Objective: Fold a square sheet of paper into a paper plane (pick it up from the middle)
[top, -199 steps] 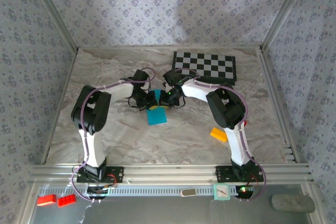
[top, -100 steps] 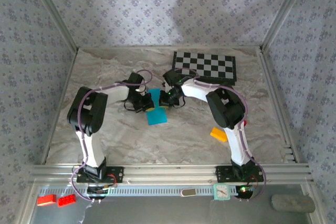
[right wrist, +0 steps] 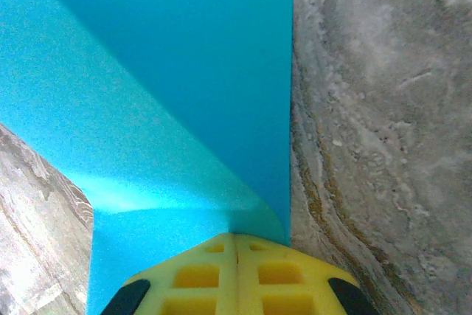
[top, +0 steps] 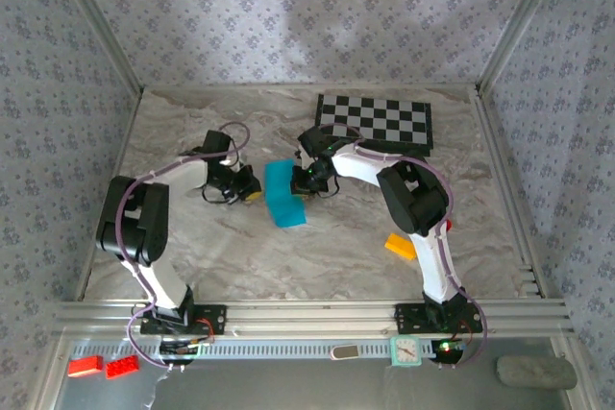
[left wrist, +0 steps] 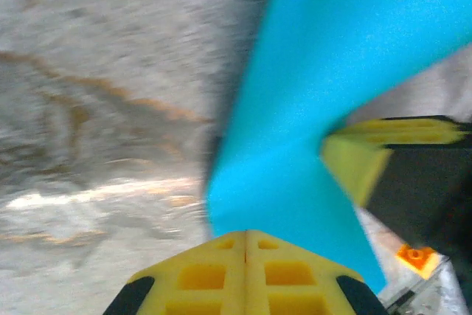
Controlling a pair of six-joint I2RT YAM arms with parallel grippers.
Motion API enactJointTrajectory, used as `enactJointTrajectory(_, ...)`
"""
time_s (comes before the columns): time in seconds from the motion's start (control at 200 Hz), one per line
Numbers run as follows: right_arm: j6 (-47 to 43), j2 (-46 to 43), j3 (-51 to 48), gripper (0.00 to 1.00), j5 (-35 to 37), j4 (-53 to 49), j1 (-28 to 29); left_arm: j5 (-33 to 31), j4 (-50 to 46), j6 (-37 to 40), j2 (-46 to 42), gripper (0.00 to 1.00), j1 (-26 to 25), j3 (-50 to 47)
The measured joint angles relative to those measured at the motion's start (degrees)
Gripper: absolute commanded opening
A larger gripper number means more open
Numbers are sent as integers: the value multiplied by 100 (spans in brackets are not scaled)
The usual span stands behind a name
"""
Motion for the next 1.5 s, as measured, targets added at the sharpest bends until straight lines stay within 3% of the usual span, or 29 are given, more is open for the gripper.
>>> enactJointTrajectory(0.25,-24,24,44,5,-4,-57,0,236,509,-203,446,7,-568,492)
enactJointTrajectory(0.445,-48,26,55,5,-4,-74,0,284,717,-289,984,7,-581,525)
enactJointTrajectory(0.775,-79,44,28,5,-61,-63,-22,520,1344,-431,1152,7,-68,39)
enactJointTrajectory(1.169,-153,57,-11,5,-59,33,-28,413,1224,-157,833,8,605,-90)
enactJointTrajectory(1.329,-155,59,-9,5,-59,31,-26,470,1491,-160,479,9,299,-160)
enactJointTrajectory(1.504,-173,63,-4,5,-59,24,-26,546,1670,-186,680,9,-66,-63)
